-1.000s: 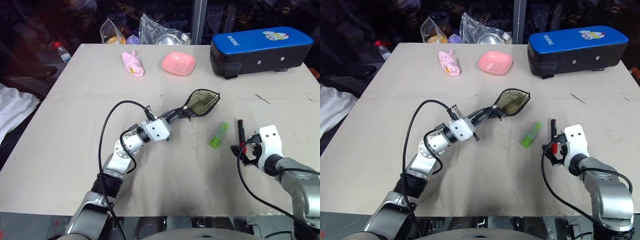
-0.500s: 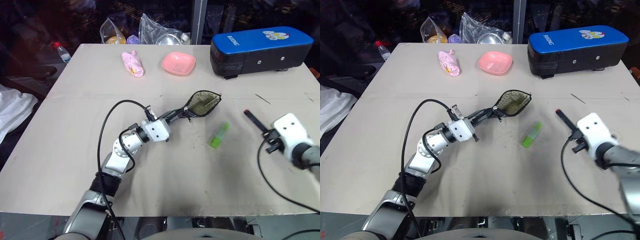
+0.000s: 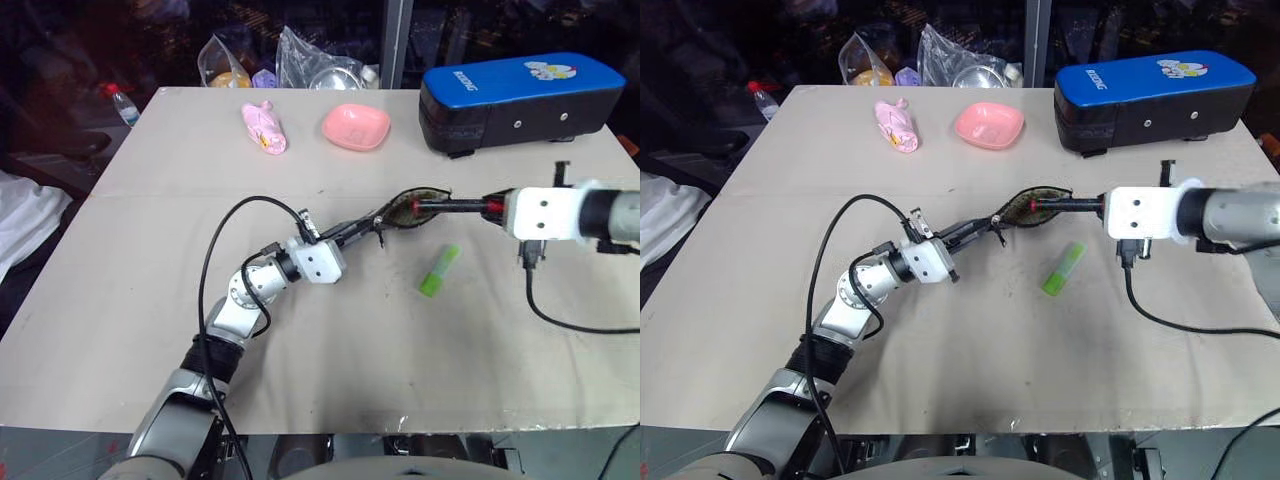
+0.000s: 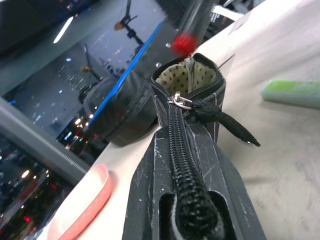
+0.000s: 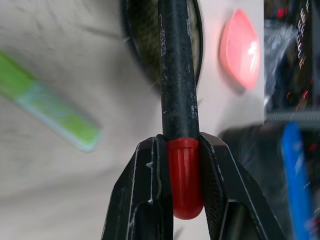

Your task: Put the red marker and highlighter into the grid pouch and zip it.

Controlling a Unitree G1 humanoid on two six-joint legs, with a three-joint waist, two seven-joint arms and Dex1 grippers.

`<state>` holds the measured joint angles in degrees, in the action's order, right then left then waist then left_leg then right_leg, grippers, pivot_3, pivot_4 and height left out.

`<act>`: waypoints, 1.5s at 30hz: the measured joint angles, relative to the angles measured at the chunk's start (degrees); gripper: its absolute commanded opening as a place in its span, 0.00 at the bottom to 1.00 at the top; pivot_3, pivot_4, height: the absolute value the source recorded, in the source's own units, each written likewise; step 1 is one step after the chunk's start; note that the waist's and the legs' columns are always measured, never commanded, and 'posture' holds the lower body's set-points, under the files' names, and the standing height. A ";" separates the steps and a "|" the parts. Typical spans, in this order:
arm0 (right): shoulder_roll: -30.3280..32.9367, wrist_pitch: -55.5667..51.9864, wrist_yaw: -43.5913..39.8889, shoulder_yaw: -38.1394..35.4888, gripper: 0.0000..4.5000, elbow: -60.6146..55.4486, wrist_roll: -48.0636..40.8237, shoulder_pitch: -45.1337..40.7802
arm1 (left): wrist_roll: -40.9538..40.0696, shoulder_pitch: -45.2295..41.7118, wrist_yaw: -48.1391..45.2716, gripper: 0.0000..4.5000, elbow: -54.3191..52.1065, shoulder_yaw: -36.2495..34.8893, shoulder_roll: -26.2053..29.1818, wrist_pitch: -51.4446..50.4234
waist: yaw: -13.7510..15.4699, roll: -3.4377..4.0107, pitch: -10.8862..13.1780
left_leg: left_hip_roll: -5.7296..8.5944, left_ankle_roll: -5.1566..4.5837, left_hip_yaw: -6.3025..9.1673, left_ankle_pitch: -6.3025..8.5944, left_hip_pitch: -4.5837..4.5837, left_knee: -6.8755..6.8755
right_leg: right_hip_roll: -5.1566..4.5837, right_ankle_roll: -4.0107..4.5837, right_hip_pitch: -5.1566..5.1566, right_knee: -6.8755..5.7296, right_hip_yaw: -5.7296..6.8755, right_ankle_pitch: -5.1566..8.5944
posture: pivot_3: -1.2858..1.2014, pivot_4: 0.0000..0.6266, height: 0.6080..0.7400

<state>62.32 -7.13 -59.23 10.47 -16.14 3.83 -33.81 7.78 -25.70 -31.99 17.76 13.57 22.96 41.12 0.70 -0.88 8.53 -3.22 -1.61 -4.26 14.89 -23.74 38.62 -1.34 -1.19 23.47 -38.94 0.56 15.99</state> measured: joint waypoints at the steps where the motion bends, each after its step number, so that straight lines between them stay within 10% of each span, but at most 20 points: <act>1: -1.44 2.85 -0.77 2.28 0.05 2.47 1.70 -1.90 | 0.02 -0.02 -0.04 0.00 -0.02 0.10 -0.04 0.14 | 0.10 0.00 0.00 | -0.01 0.11 0.00 -0.06 -0.02 -0.01 | -0.01 0.00 0.01 0.01 -0.01 0.00 | 0.52 0.24 0.99; 13: -15.10 17.52 -3.25 11.05 0.05 15.92 10.90 -12.30 | -0.12 0.19 -0.79 0.00 -3.62 0.50 -0.60 -1.65 | 0.00 0.05 0.02 | -0.07 0.13 -0.11 -0.08 0.00 0.01 | -0.04 0.01 0.05 -0.10 0.05 -0.01 | 0.52 0.24 0.99; 14: -16.57 18.14 -2.72 11.07 0.30 16.61 11.54 -12.44 | -0.39 0.34 -0.77 0.00 -3.67 0.43 -0.87 -2.08 | 0.02 0.05 0.02 | -0.07 0.13 -0.10 -0.08 0.01 0.01 | -0.05 0.01 0.05 -0.10 0.06 -0.01 | 0.52 0.24 0.99; 20: -19.08 19.38 -2.11 11.11 0.93 16.64 11.44 -12.22 | -1.44 0.58 -0.65 0.00 -5.20 0.39 -2.24 -3.60 | 0.18 0.06 0.02 | -0.05 0.13 -0.10 -0.08 -0.03 0.03 | -0.21 0.00 0.05 -0.11 0.10 -0.01 | 0.52 0.24 0.99; 37: -9.99 -22.76 -8.07 -12.88 0.93 -1.66 -20.14 4.44 | -5.38 0.91 -0.33 0.00 -4.20 -1.76 -3.85 -7.98 | 0.15 0.05 0.01 | -0.04 -0.06 0.05 0.03 -0.02 0.03 | -0.34 0.00 -0.01 -0.17 0.07 -0.02 | 0.52 0.24 0.99; 45: -7.30 -10.85 -12.42 -4.17 0.93 7.40 -13.89 12.63 | -5.73 0.78 -0.71 0.00 -2.92 -2.23 -3.71 -8.12 | -0.35 0.06 0.00 | 0.06 -0.11 -0.05 0.06 0.06 0.11 | -0.10 -0.05 -0.02 -0.17 0.05 -0.04 | 0.52 0.24 0.99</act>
<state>55.02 -17.99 -71.65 6.30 -8.74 -10.06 -21.18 2.05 -24.92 -32.70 14.84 11.34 19.25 33.00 0.35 -0.82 8.52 -3.17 -1.72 -4.30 14.94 -23.68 38.73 -1.44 -1.24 23.44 -39.11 0.61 15.95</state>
